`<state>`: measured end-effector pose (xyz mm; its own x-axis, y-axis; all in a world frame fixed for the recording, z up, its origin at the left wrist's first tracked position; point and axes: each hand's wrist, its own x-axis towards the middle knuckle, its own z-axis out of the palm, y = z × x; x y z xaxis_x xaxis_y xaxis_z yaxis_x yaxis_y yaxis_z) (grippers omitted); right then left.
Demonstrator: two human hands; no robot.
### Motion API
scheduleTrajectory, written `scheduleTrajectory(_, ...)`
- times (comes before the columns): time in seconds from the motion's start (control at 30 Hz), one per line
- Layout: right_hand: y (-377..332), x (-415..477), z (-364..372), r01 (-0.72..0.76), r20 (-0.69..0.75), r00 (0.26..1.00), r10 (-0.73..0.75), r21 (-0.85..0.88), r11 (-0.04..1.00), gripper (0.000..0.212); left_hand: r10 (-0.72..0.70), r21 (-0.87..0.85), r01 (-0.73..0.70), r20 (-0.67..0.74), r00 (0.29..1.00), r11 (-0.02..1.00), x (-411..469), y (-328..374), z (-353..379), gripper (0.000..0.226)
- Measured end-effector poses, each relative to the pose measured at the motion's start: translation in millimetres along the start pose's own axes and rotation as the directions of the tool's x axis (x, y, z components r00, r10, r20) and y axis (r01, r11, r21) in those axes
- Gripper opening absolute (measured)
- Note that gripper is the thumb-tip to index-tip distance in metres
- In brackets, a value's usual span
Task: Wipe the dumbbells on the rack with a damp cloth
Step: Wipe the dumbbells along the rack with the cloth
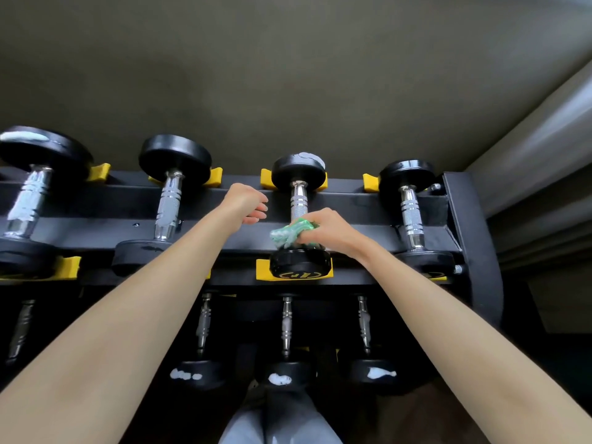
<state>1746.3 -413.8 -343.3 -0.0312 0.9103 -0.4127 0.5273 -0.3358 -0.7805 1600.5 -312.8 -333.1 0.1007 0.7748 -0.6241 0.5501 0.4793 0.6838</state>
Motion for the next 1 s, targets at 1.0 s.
scheduleTrajectory(1.0, 27.3, 8.8, -40.9, 0.092, -0.146, 0.830, 0.538, 0.988, 0.125, 0.014, 0.049, -0.073, -0.051, -0.033, 0.998, 0.996, 8.8, 17.5, 15.7, 0.031)
